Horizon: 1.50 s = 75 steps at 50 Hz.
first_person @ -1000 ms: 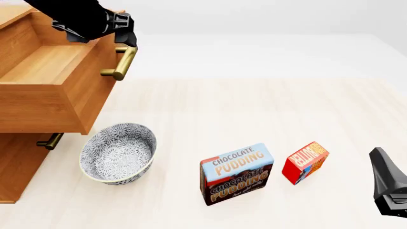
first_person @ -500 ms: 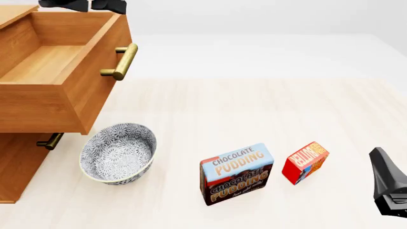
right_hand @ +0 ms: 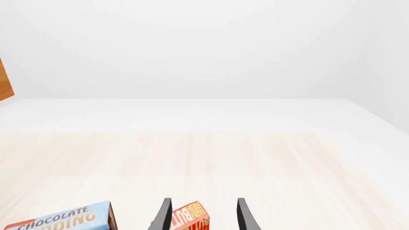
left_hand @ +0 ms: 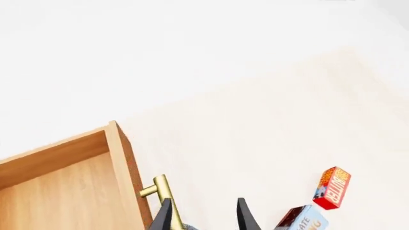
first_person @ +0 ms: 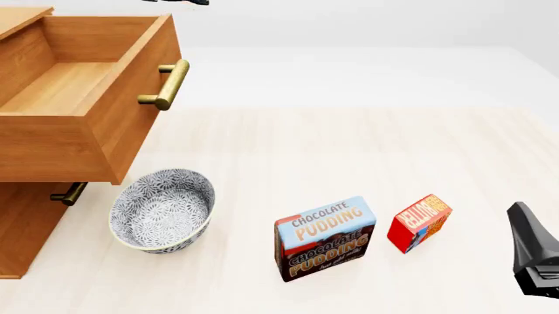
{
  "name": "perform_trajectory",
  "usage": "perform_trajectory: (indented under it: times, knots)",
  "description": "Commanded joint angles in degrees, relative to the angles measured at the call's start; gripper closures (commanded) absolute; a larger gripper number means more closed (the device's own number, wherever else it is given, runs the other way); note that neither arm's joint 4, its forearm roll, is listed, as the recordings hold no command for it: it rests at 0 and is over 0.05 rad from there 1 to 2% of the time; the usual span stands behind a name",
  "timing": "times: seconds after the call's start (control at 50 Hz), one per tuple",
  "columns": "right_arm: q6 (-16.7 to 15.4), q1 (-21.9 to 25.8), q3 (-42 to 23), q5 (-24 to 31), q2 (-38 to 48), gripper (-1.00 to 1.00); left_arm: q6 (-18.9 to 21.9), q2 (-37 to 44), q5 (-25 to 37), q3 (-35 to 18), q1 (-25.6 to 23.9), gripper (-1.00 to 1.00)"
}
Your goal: Put the butter at the back in the top drawer of the cabinet and close it.
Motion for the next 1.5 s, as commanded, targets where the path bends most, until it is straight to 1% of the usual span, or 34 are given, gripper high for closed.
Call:
perform_trajectory:
  times: [0.02,0.22,0.32,0.54,0.76,0.84,1.1,1.2,1.28,1.5]
  knots:
    - [0.0,0.0,0.0,0.0,0.0,-1.00,-0.8,2.7,-3.5,-0.4,-4.1,-1.00]
    - [0.0,0.0,0.0,0.0,0.0,-1.00,-1.2,7.3,-4.3,-3.7,-7.3,-1.00]
    - [0.0,0.0,0.0,0.0,0.0,-1.00,-2.2,9.7,-4.0,-5.4,-8.9,-1.00]
    - [0.0,0.0,0.0,0.0,0.0,-1.00,-2.4,13.8,-5.0,-7.7,-11.3,-1.00]
    - [0.0,0.0,0.0,0.0,0.0,-1.00,-3.9,18.8,-5.9,-10.4,-14.9,-1.00]
    - [0.0,0.0,0.0,0.0,0.0,-1.00,-4.2,20.6,-5.7,-12.0,-15.5,-1.00]
    - [0.0,0.0,0.0,0.0,0.0,-1.00,-5.1,25.7,-5.7,-14.8,-17.7,-1.00]
    - [0.0,0.0,0.0,0.0,0.0,-1.00,-5.1,26.5,-5.9,-14.8,-17.9,-1.00]
    - [0.0,0.0,0.0,0.0,0.0,-1.00,-6.1,26.9,-6.2,-15.7,-18.8,-1.00]
    - [0.0,0.0,0.0,0.0,0.0,-1.00,-5.5,28.4,-6.0,-17.3,-19.5,-1.00]
